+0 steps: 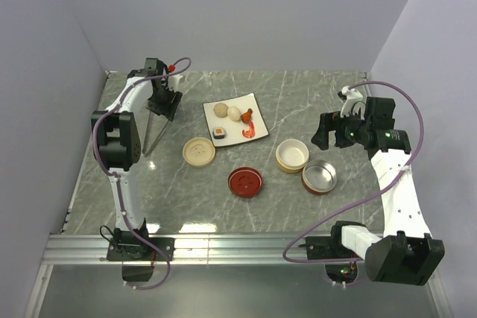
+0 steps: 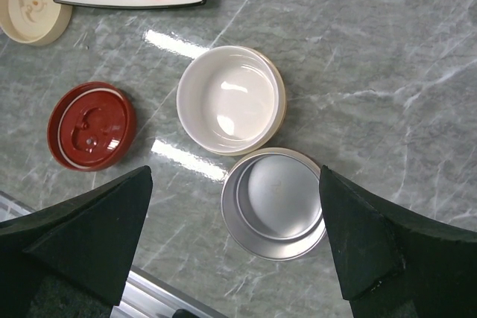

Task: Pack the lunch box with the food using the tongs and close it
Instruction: Grab the clamp with the left arm

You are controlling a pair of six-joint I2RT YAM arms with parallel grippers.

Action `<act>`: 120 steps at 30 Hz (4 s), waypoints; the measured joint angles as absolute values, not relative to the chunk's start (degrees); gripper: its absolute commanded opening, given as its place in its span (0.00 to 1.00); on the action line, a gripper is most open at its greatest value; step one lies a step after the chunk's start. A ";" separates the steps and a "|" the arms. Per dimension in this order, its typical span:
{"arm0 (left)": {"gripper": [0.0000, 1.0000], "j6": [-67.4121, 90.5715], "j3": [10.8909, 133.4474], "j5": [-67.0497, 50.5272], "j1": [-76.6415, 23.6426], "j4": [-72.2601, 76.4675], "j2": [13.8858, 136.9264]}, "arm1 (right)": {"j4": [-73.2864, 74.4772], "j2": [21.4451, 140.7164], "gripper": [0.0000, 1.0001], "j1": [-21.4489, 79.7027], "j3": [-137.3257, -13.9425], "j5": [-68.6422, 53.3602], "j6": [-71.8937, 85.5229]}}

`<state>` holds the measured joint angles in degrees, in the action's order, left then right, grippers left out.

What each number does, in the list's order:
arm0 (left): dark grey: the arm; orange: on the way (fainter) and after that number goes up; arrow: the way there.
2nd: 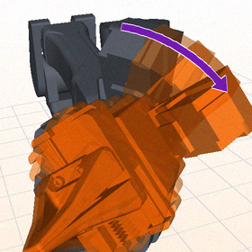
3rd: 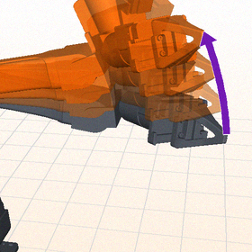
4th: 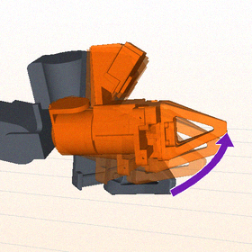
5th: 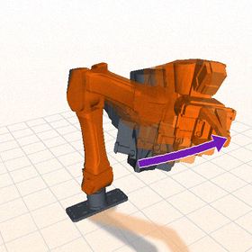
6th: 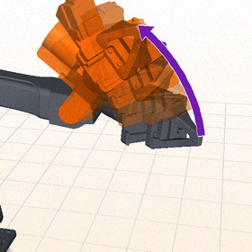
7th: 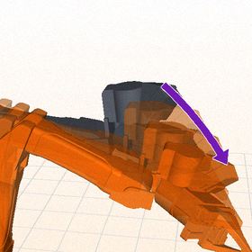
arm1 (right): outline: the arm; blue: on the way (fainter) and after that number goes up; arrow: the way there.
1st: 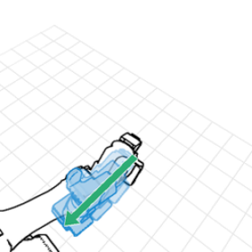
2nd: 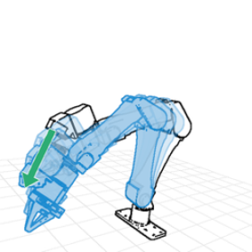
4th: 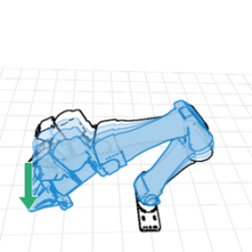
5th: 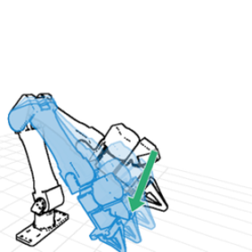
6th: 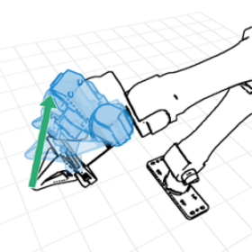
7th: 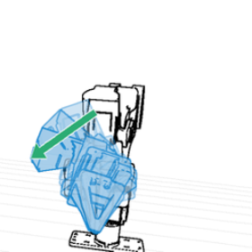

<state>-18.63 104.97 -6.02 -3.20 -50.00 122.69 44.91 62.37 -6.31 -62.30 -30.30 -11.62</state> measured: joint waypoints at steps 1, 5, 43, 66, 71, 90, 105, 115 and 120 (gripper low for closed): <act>0.61 -18.65 104.75 -5.89 -3.22 -49.84 122.69 | 44.95 62.37 1.00 -6.31 -62.30 -30.35 -11.64; 0.61 -18.79 103.11 -5.04 -3.25 -48.99 122.89 | 45.15 62.41 1.00 -6.31 -62.30 -30.76 -11.64; 0.99 -15.33 68.73 -7.09 4.80 -24.40 106.85 | 45.50 62.37 1.00 -6.31 -62.28 -31.16 -11.88; 0.88 -14.35 68.88 -15.05 6.20 -13.32 109.60 | 45.50 62.37 1.00 -6.31 -62.28 -30.92 -11.88; 0.88 -14.55 69.82 -14.37 6.17 -13.72 110.30 | 45.50 62.37 1.00 -6.31 -62.28 -30.92 -11.88; 0.68 -15.40 73.52 -11.29 5.43 -15.62 112.77 | 45.50 62.37 1.00 -6.31 -62.28 -30.68 -11.88; 0.62 -16.27 83.07 -15.81 5.45 -36.23 112.16 | 45.52 62.37 1.00 -6.31 -62.28 -31.27 -12.12; 0.65 -17.45 86.59 -23.42 5.45 -47.07 106.08 | 45.69 62.37 1.00 -6.31 -62.39 -32.86 -13.04; 0.63 -18.92 87.15 -28.84 5.45 -52.42 102.76 | 46.28 62.39 1.00 -6.22 -63.75 -33.91 -13.39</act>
<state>-18.92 87.15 -28.84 5.45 -52.42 102.76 46.28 62.39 -6.22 -63.75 -33.91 -13.39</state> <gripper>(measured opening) 0.643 0.996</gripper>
